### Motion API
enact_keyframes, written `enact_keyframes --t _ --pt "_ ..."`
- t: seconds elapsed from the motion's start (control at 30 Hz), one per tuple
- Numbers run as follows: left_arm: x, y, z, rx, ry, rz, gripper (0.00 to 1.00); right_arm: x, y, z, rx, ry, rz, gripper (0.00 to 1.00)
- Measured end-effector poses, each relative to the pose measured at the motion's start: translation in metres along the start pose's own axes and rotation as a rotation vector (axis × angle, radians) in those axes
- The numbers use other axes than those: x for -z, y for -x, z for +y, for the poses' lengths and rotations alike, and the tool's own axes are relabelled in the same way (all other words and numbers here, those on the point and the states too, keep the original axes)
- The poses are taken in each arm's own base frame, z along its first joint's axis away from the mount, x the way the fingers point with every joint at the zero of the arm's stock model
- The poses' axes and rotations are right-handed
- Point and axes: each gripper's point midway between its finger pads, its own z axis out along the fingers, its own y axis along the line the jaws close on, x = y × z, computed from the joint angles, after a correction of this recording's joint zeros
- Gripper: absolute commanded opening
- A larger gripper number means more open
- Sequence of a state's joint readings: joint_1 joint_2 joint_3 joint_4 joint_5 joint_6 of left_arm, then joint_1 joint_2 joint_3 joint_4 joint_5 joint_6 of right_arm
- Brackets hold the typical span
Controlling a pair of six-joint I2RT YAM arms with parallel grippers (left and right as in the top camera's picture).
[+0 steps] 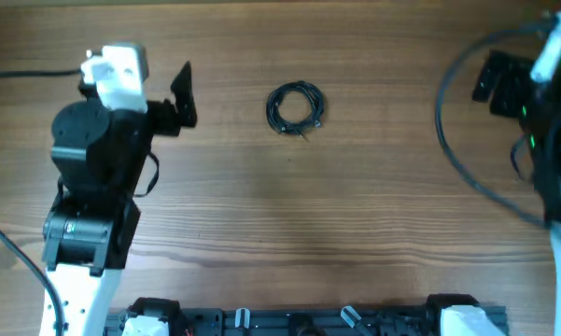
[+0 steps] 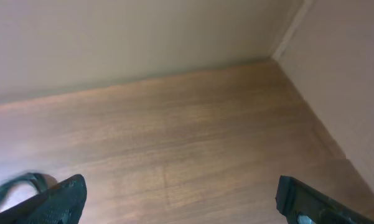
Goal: Untangle cables
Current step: 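Raise both arms and move the left gripper toward the coiled black cable, then grasp the coiled black cable with the left gripper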
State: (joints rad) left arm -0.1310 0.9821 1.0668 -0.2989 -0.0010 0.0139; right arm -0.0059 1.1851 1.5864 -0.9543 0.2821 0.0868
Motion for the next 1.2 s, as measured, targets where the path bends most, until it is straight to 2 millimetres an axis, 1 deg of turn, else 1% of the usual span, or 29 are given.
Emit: enact_keyframes --t 0.03,0.07,0.1,0.13,0.17,0.2,0.27,0.3,0.37,0.43,0.47,0.5,0.53,0.57,0.6,0.63,0.67,0.7,0.73,0.77,0.83,0.9,0.93,1.0,1.03,1.07,1.1,1.17,1.2 --pt "0.0 -0.024 0.002 0.037 0.009 0.094 1.0 0.023 -0.01 -0.007 -0.028 0.01 -0.052 1.0" --pt "-0.004 -0.036 0.002 0.052 0.012 0.135 1.0 0.033 -0.015 -0.008 -0.049 0.027 -0.099 1.0" --pt "-0.01 -0.047 0.001 0.071 0.012 0.174 1.0 0.04 -0.027 -0.009 -0.064 0.043 -0.12 1.0" --pt "-0.016 -0.056 0.0 0.079 0.011 0.201 1.0 0.04 -0.054 -0.007 -0.08 0.071 -0.107 1.0" --pt "-0.018 -0.062 -0.003 0.086 0.005 0.219 1.0 0.03 -0.079 -0.002 -0.099 0.09 -0.071 1.0" --pt "-0.017 -0.063 -0.004 0.091 0.004 0.223 1.0 0.024 -0.089 0.001 -0.11 0.099 -0.049 1.0" --pt "-0.005 -0.072 -0.005 0.11 0.022 0.266 1.0 -0.009 -0.14 0.017 -0.142 0.147 0.065 1.0" --pt "0.002 -0.079 -0.005 0.123 0.031 0.295 1.0 -0.019 -0.154 0.024 -0.151 0.173 0.094 1.0" --pt "0.005 -0.095 -0.006 0.128 0.036 0.328 1.0 -0.03 -0.165 0.033 -0.153 0.203 0.122 1.0" --pt "0.005 -0.124 -0.015 0.123 0.02 0.384 1.0 -0.043 -0.171 0.045 -0.134 0.245 0.161 1.0" --pt "0.001 -0.141 -0.021 0.119 0.003 0.401 1.0 -0.053 -0.173 0.053 -0.123 0.278 0.181 1.0" --pt "-0.001 -0.155 -0.029 0.112 -0.017 0.415 1.0 -0.07 -0.185 0.066 -0.101 0.318 0.247 1.0" --pt "-0.003 -0.174 -0.04 0.093 -0.05 0.442 1.0 -0.08 -0.195 0.073 -0.092 0.339 0.295 1.0" --pt "-0.006 -0.178 -0.048 0.082 -0.07 0.44 1.0 -0.089 -0.203 0.079 -0.083 0.358 0.335 1.0" --pt "-0.011 -0.182 -0.057 0.072 -0.095 0.441 1.0 -0.099 -0.216 0.086 -0.075 0.375 0.394 1.0" --pt "-0.019 -0.185 -0.067 0.065 -0.118 0.442 1.0 -0.107 -0.224 0.091 -0.069 0.39 0.438 1.0" --pt "-0.032 -0.192 -0.076 0.061 -0.138 0.446 1.0 -0.115 -0.232 0.097 -0.07 0.406 0.485 1.0" --pt "-0.042 -0.199 -0.08 0.061 -0.146 0.454 1.0 -0.119 -0.235 0.1 -0.071 0.42 0.508 1.0" --pt "-0.056 -0.203 -0.085 0.065 -0.16 0.439 0.98 -0.119 -0.234 0.103 -0.07 0.434 0.519 1.0" --pt "-0.069 -0.214 -0.089 0.067 -0.17 0.45 0.99 -0.118 -0.229 0.106 -0.064 0.452 0.516 1.0" --pt "-0.087 -0.223 -0.098 0.076 -0.202 0.435 0.99 -0.112 -0.224 0.109 -0.047 0.478 0.523 1.0" --pt "-0.094 -0.238 -0.106 0.083 -0.24 0.467 0.96 -0.102 -0.22 0.112 -0.007 0.52 0.545 1.0" --pt "-0.097 -0.242 -0.11 0.089 -0.262 0.483 0.94 -0.1 -0.218 0.113 0.004 0.533 0.544 1.0" --pt "-0.114 -0.239 -0.119 0.101 -0.313 0.492 0.95 -0.096 -0.217 0.115 0.018 0.552 0.552 1.0" --pt "-0.119 -0.236 -0.121 0.096 -0.323 0.49 0.95 -0.094 -0.219 0.116 0.019 0.562 0.561 1.0" --pt "-0.124 -0.232 -0.124 0.085 -0.335 0.488 0.94 -0.092 -0.222 0.117 0.018 0.571 0.577 1.0" --pt "-0.133 -0.224 -0.129 0.067 -0.352 0.481 0.93 -0.089 -0.224 0.118 0.015 0.584 0.589 1.0" --pt "-0.142 -0.219 -0.13 0.053 -0.355 0.519 0.92 -0.087 -0.226 0.119 0.012 0.591 0.601 1.0" --pt "-0.152 -0.212 -0.129 0.051 -0.351 0.52 0.93 -0.086 -0.227 0.119 0.011 0.594 0.606 1.0"
